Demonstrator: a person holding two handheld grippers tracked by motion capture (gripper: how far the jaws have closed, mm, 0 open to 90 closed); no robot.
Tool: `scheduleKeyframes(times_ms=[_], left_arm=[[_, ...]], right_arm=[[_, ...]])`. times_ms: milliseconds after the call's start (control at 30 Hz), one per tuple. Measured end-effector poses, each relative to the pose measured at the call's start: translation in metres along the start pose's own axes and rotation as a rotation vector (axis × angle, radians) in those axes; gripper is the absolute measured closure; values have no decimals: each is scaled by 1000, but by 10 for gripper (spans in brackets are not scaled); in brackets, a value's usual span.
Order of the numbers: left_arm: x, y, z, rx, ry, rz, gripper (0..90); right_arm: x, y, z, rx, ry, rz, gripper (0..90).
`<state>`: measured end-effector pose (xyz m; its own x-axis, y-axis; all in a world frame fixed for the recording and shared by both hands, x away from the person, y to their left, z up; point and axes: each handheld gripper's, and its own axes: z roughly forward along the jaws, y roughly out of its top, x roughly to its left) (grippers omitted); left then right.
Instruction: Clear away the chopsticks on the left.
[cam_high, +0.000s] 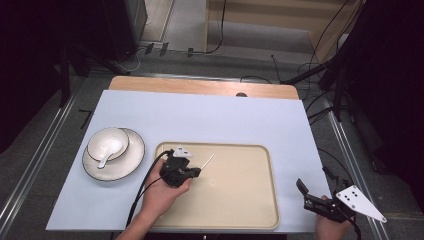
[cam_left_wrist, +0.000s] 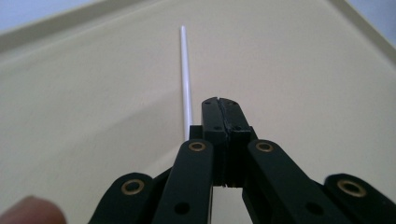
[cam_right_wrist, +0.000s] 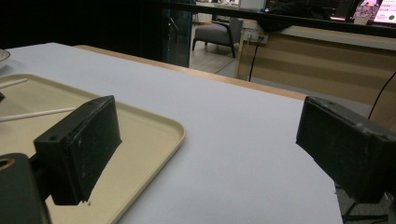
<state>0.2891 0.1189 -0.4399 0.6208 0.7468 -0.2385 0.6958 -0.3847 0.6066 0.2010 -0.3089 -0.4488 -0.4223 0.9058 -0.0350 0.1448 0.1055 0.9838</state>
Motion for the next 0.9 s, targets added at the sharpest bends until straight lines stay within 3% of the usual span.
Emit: scheduleKeyframes(times_ms=[167, 467, 633, 767, 900], left_arm=[[-3, 14, 20, 14, 6, 14, 900], [-2, 29, 48, 31, 53, 14, 900], [1, 36, 53, 22, 64, 0, 900], [5, 40, 54, 19, 92, -2, 900], [16, 41, 51, 4, 132, -31, 900]], right_arm=[[-1, 0, 0, -3, 2, 6, 65], [-3, -1, -1, -8, 1, 16, 64], [-4, -1, -1, -9, 2, 16, 64], [-3, -1, -1, -8, 4, 14, 64], [-2, -1, 0, -5, 7, 16, 64]])
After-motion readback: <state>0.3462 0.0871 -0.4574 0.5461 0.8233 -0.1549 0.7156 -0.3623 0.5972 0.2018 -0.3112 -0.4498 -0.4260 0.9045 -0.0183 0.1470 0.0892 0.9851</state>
